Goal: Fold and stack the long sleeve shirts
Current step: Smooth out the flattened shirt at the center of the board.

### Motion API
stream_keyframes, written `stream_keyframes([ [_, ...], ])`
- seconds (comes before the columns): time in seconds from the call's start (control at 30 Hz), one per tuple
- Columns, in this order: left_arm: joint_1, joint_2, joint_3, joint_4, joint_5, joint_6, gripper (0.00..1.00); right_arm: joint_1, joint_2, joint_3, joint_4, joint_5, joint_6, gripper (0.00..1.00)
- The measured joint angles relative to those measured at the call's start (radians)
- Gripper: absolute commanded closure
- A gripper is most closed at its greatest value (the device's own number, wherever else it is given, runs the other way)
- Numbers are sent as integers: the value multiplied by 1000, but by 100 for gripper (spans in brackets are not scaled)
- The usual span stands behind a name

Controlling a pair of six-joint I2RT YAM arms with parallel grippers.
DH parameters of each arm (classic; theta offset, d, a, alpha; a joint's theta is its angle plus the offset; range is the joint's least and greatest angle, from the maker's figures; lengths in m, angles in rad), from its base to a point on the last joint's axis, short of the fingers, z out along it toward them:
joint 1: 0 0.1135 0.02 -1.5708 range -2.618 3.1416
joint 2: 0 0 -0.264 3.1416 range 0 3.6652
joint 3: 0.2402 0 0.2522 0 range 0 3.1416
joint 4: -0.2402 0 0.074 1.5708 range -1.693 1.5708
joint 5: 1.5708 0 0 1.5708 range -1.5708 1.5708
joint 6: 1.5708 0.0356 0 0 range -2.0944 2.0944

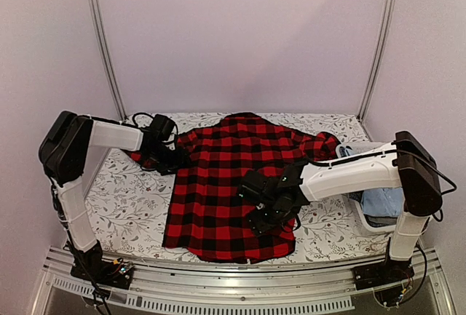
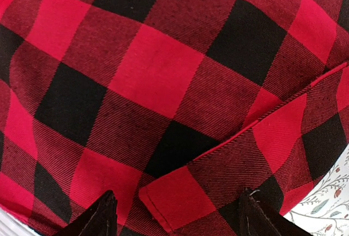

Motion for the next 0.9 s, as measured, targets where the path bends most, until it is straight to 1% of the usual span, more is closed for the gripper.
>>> stream_keyframes([
  [0.13,26,-10,-33,52,3,-1,29,0,18,0,-12,27,26,33],
  [0.27,53,-27,-67,90,6,0,29,0,20,0,-16,48,53,44],
  [0.43,99,-34,-77,98,3,7,30,0,20,0,-18,71,86,59],
  [0.5,113,-34,-77,95,2,11,30,0,20,0,-18,78,94,60],
  [0.57,119,-35,-77,95,1,13,30,0,20,2,-21,82,100,57],
  [0.67,119,-35,-77,93,1,18,30,1,21,18,-28,82,100,56],
  [0.77,119,-35,-77,92,1,22,30,6,31,66,-36,82,94,56],
  [0.9,119,-36,-77,89,-1,23,30,27,93,177,-41,84,79,56],
])
